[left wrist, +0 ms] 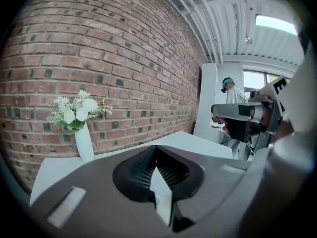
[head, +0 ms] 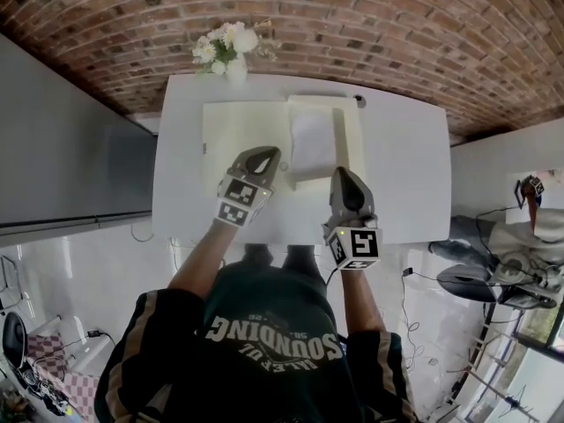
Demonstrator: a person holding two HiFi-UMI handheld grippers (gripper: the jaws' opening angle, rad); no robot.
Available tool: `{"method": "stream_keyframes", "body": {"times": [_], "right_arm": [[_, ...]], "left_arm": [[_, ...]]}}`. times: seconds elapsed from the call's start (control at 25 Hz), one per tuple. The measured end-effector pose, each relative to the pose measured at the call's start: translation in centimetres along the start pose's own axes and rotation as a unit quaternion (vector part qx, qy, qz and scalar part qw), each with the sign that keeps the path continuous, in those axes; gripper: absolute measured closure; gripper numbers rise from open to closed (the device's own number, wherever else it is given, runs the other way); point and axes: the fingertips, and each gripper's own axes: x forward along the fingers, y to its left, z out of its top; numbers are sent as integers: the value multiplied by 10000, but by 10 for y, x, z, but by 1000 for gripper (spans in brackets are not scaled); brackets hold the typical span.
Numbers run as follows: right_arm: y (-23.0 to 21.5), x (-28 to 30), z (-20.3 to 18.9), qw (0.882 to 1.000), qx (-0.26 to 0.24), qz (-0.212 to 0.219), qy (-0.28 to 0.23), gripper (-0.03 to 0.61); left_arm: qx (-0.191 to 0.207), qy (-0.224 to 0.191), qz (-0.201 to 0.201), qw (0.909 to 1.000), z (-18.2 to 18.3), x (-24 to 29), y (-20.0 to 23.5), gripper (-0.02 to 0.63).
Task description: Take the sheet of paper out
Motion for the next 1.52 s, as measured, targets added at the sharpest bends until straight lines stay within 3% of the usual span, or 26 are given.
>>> {"method": "stream_keyframes", "body": {"times": [0.8,1.32,1.4,1.52], "right_arm": [[-54,60,-15,9979,43,589,258,580],[-72,92,-49,9930,155,952,685,580],[-74,94,-55,9920,167,989,762,580],[-75,98,-63,9908,205,1036,850,580]], "left_arm": [[-228,569,593,9964,-22,64,8,601],[-707,1307,698,9864,-76,105,18,600],[-831,1468,656,9835,-87,112,18,524],[-988,1712,649,9781,-104,121,21,500]]}}
